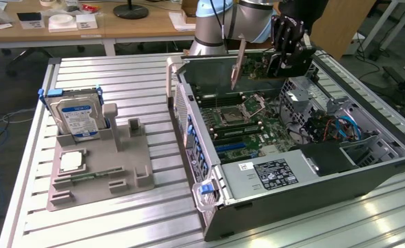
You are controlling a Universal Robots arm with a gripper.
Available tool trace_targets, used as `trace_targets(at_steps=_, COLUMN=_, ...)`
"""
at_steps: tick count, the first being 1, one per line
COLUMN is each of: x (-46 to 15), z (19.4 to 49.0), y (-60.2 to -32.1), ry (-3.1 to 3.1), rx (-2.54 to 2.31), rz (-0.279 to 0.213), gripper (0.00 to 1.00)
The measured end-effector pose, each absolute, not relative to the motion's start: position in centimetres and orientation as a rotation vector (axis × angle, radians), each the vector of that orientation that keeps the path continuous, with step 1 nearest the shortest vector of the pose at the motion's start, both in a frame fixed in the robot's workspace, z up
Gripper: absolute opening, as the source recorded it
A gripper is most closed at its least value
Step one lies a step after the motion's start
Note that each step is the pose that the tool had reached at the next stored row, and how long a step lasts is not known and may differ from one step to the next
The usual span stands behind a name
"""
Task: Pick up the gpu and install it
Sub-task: 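Insert the gpu into the slot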
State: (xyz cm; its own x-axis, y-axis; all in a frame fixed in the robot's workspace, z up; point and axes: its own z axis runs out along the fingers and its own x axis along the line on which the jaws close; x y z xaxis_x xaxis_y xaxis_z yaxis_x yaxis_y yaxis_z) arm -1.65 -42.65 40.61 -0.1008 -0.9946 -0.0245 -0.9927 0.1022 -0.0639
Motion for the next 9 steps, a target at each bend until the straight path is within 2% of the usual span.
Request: trace_targets(at_steps=9, x=-1.65, z=40.6, y=-42.65, ry=2.265, rx=-2.087, rz=-0.047, gripper=0.28)
